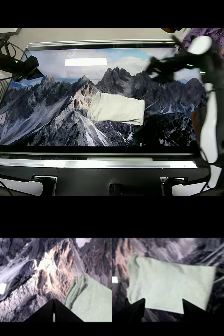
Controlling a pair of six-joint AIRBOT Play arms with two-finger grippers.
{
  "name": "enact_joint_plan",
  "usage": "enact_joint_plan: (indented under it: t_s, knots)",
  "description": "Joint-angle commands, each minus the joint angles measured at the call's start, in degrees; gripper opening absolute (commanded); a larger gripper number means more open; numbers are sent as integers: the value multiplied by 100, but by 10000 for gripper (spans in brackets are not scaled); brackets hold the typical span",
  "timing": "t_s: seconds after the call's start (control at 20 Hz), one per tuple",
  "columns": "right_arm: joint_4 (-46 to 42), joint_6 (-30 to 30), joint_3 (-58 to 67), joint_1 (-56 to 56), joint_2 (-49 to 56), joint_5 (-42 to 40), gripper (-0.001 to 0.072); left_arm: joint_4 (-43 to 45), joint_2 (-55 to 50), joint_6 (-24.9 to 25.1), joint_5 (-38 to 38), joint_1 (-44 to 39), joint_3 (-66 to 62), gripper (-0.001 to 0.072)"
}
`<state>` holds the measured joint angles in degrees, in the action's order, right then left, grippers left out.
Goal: Fold the clothes and pants, and hang the long-sleeved shirts on hangers.
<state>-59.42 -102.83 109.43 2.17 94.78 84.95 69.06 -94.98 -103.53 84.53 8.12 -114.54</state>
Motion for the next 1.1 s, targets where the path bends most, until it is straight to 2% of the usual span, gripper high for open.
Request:
enact_joint_plan:
  t_s: [0.0,0.25,0.4,0.5,0.55,0.85,0.95,1.05]
  knots:
    - [988,1097,-1233,1217,-155,234,517,0,9,0,13,2,2,21]
    - [1381,2238,-3521,1405,-151,-621,518,0,9,0,13,-13,2,21]
    - [2061,2747,-4553,1405,-103,-1303,517,0,7,0,13,-35,2,21]
    - [2745,3115,-4852,1392,114,-1388,510,0,7,0,13,-35,2,21]
    - [2990,3237,-4881,1353,245,-1412,469,0,7,0,13,-35,2,21]
    - [3364,3405,-4878,793,619,-1943,450,0,2,0,11,-35,2,21]
    - [3373,3401,-4878,636,682,-2061,404,0,2,0,11,-35,2,21]
    - [3370,3324,-4878,509,693,-2218,300,0,2,0,13,-35,2,21]
